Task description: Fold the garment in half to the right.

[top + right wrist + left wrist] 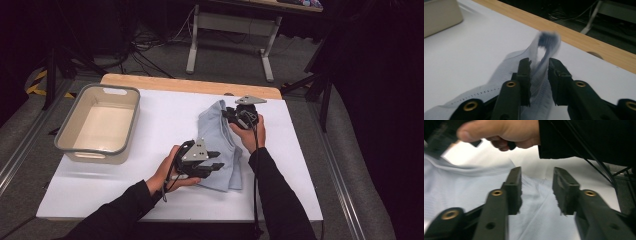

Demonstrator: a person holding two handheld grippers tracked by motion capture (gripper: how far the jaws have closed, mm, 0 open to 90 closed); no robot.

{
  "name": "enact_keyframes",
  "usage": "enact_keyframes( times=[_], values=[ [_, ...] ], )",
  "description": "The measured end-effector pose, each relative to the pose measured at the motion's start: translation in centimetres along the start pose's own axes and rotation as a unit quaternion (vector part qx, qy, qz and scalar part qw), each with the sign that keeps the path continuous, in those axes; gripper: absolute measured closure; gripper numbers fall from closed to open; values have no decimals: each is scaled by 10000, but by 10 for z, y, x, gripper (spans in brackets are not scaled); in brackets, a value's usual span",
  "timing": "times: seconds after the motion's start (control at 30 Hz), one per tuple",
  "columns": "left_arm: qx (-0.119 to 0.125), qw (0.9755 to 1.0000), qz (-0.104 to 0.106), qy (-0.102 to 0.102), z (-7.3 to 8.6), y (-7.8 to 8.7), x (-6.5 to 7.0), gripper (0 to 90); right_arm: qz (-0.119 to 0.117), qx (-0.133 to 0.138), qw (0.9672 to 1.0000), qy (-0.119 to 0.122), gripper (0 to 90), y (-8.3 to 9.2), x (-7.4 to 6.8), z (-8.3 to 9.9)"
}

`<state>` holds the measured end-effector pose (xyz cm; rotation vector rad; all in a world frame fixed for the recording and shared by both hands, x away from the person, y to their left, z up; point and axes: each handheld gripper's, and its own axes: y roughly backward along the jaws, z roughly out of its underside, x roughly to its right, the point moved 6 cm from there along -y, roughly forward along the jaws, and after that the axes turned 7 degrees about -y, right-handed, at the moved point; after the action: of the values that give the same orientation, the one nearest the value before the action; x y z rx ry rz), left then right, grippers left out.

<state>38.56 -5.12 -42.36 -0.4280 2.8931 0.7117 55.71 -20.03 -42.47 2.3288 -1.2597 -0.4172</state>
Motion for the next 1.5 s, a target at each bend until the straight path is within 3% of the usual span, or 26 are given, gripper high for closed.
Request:
enact_keyframes(
  times=[0.17, 0.2, 0.23, 0.27, 0.37, 0.57, 0.67, 0.77, 0.87, 0.9, 1.0, 1.1, 1.2, 1.27, 1.33, 1.43, 1.5],
  values=[
    [-206, 9990, -314, -222, 8, 16, -3, 519, 0, 58, 10000, -57, 717, 9, 7, 5],
    [-357, 9979, -421, -331, 13, 20, -4, 494, 11, 83, 10000, 25, 708, 17, 6, 7],
    [-357, 9979, -421, -331, 13, 20, -4, 476, -5, 81, 10000, 49, 703, 19, 5, 8],
    [-506, 9962, -551, -448, 23, 27, -3, 453, -2, 80, 9999, 138, 696, 24, 3, 10],
    [-651, 9945, -645, -498, 36, 32, -1, 393, -29, 69, 9994, 331, 648, 37, -5, 19],
    [-896, 9917, -652, -658, 62, 38, 9, 294, -340, 37, 9981, 504, 588, 57, -25, 46],
    [-985, 9908, -610, -692, 69, 37, 13, 261, -374, -34, 9977, 567, 565, 63, -30, 59],
    [-1050, 9915, -520, -569, 79, 34, 16, 262, -396, -129, 9975, 566, 543, 66, -32, 68],
    [-1072, 9920, -458, -483, 83, 33, 16, 275, -389, -229, 9975, 535, 534, 67, -31, 76],
    [-1054, 9930, -364, -380, 85, 31, 17, 287, -268, -228, 9976, 591, 520, 72, -29, 78],
    [-1147, 9920, -353, -383, 87, 29, 18, 298, -205, -43, 9985, 509, 516, 83, -25, 75],
    [-1198, 9913, -382, -386, 89, 27, 17, 303, -298, 96, 9982, 505, 515, 93, -29, 73],
    [-1255, 9908, -307, -411, 91, 25, 18, 334, -425, 33, 9970, 649, 512, 95, -40, 76],
    [-1297, 9906, -178, -409, 93, 22, 19, 410, -500, -75, 9962, 713, 510, 92, -46, 80],
    [-1324, 9901, -163, -437, 94, 21, 20, 428, -492, -212, 9955, 781, 510, 87, -49, 84],
    [-1440, 9886, -130, -429, 97, 18, 21, 573, -401, -486, 9936, 939, 541, 76, -52, 94],
    [-1406, 9893, -92, -369, 98, 16, 20, 621, -376, -534, 9932, 966, 631, 73, -51, 97]
  ],
)
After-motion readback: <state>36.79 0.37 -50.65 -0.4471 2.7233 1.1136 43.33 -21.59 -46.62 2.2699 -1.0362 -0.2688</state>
